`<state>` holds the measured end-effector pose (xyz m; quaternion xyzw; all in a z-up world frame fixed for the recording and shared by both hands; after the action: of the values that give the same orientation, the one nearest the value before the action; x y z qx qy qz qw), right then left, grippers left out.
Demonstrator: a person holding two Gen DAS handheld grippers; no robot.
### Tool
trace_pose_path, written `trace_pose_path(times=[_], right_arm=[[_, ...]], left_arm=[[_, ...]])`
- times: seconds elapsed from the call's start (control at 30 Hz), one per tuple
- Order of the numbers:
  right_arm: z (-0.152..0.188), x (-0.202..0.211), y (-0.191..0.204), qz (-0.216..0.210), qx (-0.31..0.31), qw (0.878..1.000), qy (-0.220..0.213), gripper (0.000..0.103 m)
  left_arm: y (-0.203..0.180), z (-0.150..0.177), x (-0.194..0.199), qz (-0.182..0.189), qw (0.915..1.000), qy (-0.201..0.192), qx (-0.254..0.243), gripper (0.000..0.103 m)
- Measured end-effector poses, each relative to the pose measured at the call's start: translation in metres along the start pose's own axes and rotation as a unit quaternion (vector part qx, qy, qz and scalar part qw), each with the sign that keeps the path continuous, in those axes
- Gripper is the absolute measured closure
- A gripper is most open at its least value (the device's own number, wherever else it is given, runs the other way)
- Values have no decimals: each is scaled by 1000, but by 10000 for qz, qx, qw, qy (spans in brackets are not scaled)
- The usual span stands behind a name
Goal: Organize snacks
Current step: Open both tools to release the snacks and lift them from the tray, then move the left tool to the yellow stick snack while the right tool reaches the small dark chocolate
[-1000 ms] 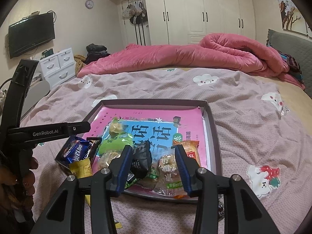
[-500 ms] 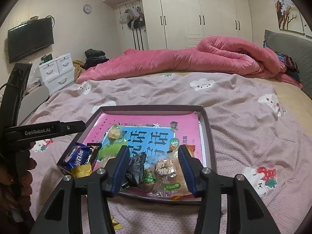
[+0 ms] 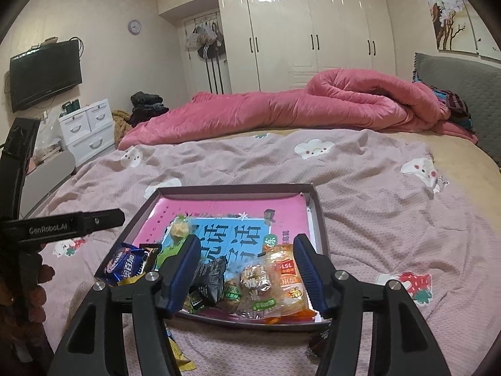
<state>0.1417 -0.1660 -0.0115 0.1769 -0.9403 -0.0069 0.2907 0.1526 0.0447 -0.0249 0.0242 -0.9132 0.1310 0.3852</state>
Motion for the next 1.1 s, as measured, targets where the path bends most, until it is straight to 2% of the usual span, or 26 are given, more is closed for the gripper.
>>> trace_pose_path(times=[0.1,0.5,0.67,0.87,1.1], right_arm=[[-2,7,-3,50,-67,9999,-91,35],[-5,30,-21,198,-457,9986,-177,33],[0,36,-31,254,-703,9972,-63,33],[11,37,-36,515,-776,9955,185,33],[27,38,-41,461,-1046,9922,505,32]], left_arm=[[-2,2,3,0,10000,43,-40,26],[-13,9,17,51,9997,103,-231,25],[-16,14,21,90,9995,156,-276,25],[-18,21,25,91,9992,226,-325,25],[-18,28,28,101,9989,306,-332,25]])
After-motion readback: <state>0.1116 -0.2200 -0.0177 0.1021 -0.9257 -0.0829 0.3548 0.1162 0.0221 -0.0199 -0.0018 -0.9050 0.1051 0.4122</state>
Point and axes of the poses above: each gripper's, at about its wrist camera, not at the fingertips, and x roughly against the way its jaws point, y to its left, z to its underside, the point moved 4 cm from there along -x, roughly the way its jaws point, and after that the axes turned 2 degrees about -x, right-handed, at the moved point
